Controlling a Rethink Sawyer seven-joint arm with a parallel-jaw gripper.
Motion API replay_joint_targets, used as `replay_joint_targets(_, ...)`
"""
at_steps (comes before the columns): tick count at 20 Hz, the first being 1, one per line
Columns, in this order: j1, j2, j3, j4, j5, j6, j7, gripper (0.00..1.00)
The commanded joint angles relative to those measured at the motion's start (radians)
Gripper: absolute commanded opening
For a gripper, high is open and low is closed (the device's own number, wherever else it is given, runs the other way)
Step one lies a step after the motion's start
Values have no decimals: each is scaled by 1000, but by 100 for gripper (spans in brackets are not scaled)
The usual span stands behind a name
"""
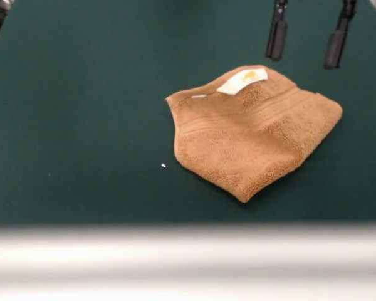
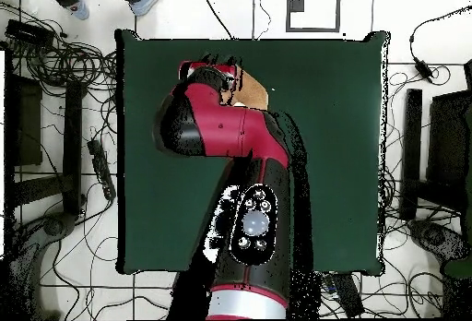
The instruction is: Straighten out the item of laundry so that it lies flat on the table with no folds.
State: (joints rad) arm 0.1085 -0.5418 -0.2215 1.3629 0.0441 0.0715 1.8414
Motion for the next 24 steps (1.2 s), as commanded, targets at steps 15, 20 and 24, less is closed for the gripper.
replay_joint_targets(15,-63,-44,175,234,-97,-10,127,100)
replay_joint_targets(20,-67,-29,165,247,-113,-44,149,100)
replay_joint_targets(24,-77,-15,163,256,-134,-82,155,100)
